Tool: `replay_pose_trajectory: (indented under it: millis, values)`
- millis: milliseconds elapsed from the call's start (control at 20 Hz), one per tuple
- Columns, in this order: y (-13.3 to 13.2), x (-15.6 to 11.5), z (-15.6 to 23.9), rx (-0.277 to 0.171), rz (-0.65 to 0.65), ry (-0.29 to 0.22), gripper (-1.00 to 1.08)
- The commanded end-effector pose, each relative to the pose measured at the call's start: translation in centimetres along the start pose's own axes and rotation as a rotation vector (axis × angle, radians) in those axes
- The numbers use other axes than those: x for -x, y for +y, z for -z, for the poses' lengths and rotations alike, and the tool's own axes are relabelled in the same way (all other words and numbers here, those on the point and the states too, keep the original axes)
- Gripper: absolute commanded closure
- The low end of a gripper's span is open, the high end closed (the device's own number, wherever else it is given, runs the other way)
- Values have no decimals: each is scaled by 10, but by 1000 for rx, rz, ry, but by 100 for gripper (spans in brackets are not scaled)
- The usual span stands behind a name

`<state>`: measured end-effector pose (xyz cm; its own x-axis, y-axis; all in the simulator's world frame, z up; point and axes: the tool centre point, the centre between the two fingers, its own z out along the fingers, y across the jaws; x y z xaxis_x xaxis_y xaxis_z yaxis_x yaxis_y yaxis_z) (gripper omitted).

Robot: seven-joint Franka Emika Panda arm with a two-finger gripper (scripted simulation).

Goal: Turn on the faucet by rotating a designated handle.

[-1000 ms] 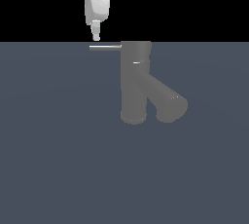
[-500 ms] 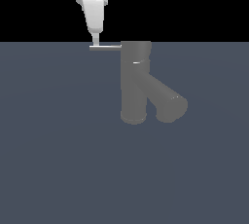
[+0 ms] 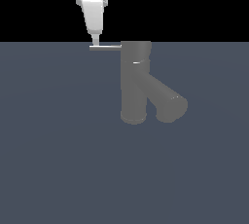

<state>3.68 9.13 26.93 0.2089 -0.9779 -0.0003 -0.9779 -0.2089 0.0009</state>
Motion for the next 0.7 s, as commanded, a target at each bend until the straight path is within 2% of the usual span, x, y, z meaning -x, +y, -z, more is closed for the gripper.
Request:
replay_pose_trajectory:
  millis: [0, 650]
  values:
    - [6, 0, 0, 0, 0, 0, 108]
    - [45, -3, 0, -1, -1, 0, 108]
